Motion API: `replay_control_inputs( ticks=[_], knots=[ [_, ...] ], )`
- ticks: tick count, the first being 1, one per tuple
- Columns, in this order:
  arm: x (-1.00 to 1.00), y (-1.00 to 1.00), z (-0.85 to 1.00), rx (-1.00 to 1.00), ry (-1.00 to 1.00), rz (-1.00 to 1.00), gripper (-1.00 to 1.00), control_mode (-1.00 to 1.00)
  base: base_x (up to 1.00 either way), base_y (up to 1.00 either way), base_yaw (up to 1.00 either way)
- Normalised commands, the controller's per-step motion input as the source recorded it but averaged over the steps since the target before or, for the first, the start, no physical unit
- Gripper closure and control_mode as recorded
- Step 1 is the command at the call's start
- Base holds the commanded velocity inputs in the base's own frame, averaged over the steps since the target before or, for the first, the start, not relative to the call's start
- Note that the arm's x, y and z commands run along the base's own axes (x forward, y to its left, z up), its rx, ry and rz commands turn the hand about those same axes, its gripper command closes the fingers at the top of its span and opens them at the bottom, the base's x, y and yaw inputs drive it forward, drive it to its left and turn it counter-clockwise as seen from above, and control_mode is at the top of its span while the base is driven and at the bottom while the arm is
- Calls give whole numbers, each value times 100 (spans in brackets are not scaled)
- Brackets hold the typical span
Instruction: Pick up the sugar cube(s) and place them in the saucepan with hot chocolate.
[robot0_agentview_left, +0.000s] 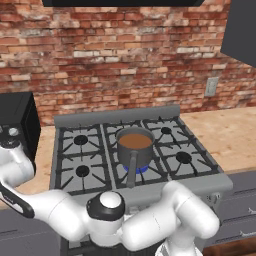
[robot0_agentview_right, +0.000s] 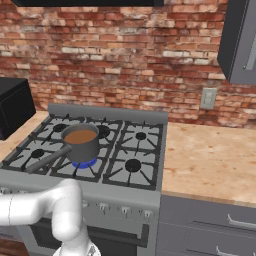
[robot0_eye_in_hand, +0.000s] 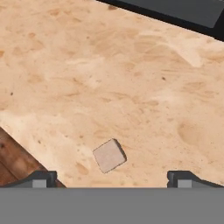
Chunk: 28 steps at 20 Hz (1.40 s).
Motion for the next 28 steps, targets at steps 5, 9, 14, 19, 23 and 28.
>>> replay_control_inputs(
  ticks=[5,9,14,19,23,28],
  knots=[
    [0,0,-3,0,5,0,-100,-100,0,0,0],
    [-2,0,-1,0,0,-4,-100,-100,0,0,0],
    [-2,0,-4,-1,0,-3,-100,-100,0,0,0],
    [-1,0,-9,0,0,-1,-100,-100,0,0,0],
    [-1,0,-23,0,1,0,-100,-100,0,0,0],
    [0,0,-21,-1,1,0,-100,-100,0,0,0]
  ],
)
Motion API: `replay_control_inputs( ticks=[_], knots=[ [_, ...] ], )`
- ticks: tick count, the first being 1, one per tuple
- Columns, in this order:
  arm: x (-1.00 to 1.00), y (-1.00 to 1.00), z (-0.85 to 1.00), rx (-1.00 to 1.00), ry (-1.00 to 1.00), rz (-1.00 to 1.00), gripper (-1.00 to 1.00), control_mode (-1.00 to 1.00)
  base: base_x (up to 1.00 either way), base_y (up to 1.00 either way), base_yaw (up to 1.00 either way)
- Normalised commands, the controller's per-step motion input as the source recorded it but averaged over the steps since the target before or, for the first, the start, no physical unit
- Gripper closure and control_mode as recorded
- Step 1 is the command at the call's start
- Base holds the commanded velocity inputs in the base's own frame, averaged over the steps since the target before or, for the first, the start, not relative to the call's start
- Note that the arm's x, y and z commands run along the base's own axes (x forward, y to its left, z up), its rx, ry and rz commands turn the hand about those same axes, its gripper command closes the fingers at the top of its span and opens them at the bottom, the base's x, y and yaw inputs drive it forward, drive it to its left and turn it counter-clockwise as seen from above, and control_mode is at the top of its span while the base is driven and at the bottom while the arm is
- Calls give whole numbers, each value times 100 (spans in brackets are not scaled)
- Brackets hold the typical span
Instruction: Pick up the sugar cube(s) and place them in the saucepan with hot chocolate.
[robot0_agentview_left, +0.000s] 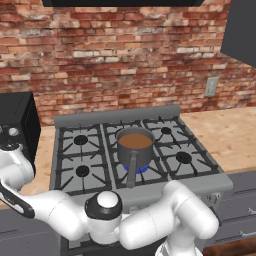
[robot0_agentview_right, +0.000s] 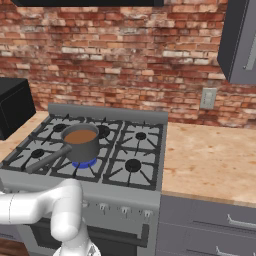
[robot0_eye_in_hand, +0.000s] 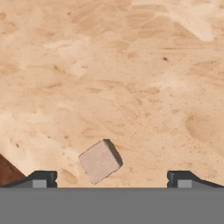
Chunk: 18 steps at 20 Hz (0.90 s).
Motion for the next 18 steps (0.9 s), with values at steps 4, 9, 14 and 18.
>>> replay_control_inputs(
  ticks=[4,9,14,18],
  knots=[
    [0,3,-16,-5,0,0,-100,-100,0,0,0],
    [0,15,-2,-8,0,0,-100,-100,0,0,0],
    [0,19,0,-7,0,0,-100,-100,0,0,0],
    [9,19,-8,-6,0,0,-100,-100,0,0,0]
  ],
)
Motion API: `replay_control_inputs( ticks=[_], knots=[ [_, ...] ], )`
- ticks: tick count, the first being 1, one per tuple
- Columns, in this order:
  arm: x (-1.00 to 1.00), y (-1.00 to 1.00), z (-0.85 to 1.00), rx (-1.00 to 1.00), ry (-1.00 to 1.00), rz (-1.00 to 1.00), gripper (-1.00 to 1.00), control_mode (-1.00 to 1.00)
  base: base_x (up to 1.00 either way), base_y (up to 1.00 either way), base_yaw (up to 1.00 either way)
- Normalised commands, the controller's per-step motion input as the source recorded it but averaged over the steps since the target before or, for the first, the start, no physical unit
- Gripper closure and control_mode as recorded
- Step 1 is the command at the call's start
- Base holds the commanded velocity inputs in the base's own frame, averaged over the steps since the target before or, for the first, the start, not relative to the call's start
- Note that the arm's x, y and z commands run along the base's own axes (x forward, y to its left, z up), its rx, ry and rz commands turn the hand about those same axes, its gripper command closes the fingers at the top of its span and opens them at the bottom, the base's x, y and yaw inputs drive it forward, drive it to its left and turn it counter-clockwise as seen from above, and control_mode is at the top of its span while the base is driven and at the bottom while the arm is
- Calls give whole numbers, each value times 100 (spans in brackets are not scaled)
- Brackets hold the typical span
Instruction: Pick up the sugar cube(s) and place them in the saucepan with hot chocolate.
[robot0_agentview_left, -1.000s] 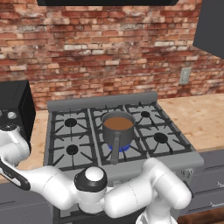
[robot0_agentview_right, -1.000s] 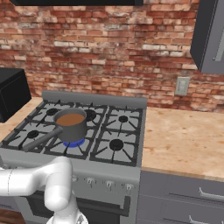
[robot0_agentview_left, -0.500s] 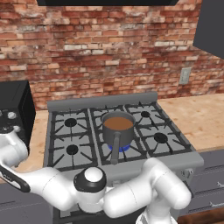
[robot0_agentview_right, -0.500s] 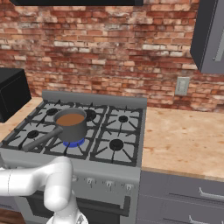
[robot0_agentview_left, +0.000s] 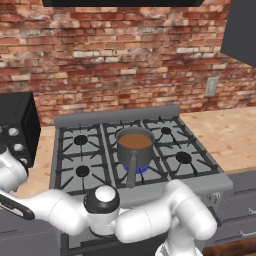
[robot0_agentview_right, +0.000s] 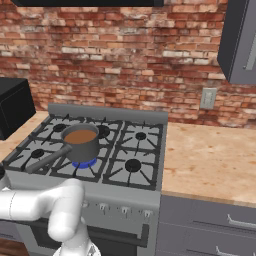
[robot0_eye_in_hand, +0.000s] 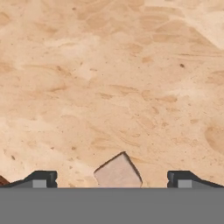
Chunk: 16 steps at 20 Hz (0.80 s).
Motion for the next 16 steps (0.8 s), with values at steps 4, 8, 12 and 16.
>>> replay_control_inputs(
  ticks=[4,8,12,16],
  knots=[
    [11,9,-9,-5,0,0,-100,-100,0,0,0],
    [0,0,-11,0,0,0,-100,-100,0,0,0],
    [-15,0,-14,0,0,0,-100,-100,0,0,0],
    [-28,0,-8,0,0,0,-100,-100,0,0,0]
  ],
)
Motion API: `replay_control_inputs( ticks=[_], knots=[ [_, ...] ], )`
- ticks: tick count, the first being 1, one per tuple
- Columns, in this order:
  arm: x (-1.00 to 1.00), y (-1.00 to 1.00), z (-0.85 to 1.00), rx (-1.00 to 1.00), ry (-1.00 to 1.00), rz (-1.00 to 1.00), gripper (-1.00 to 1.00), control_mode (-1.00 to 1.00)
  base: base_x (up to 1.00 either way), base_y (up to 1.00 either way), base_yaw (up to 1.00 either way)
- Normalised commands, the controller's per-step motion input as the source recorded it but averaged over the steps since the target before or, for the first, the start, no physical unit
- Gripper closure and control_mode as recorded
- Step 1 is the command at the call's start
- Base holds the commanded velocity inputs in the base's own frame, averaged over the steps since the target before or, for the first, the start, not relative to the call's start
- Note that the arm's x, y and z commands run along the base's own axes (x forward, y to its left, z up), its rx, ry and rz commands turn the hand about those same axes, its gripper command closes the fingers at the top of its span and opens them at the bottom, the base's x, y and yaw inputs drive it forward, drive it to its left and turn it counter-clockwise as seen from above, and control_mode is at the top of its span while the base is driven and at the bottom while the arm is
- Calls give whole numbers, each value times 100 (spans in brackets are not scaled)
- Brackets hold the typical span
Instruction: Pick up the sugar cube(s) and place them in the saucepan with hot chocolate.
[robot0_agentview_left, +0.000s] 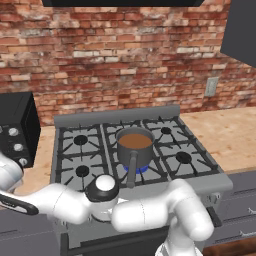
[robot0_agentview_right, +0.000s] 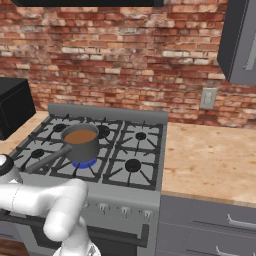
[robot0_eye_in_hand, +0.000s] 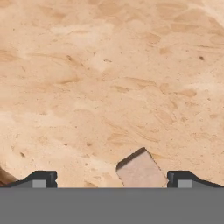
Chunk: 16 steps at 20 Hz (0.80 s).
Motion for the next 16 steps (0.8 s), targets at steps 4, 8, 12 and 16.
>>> replay_control_inputs(
  ticks=[4,8,12,16],
  knots=[
    [-14,-8,-2,0,0,0,-100,-100,0,0,0],
    [-10,-33,-12,6,0,0,-100,-100,0,0,0],
    [0,-34,-2,3,0,-2,-100,-100,0,0,0],
    [0,-49,-20,3,-1,-6,-100,-100,0,0,0]
  ],
)
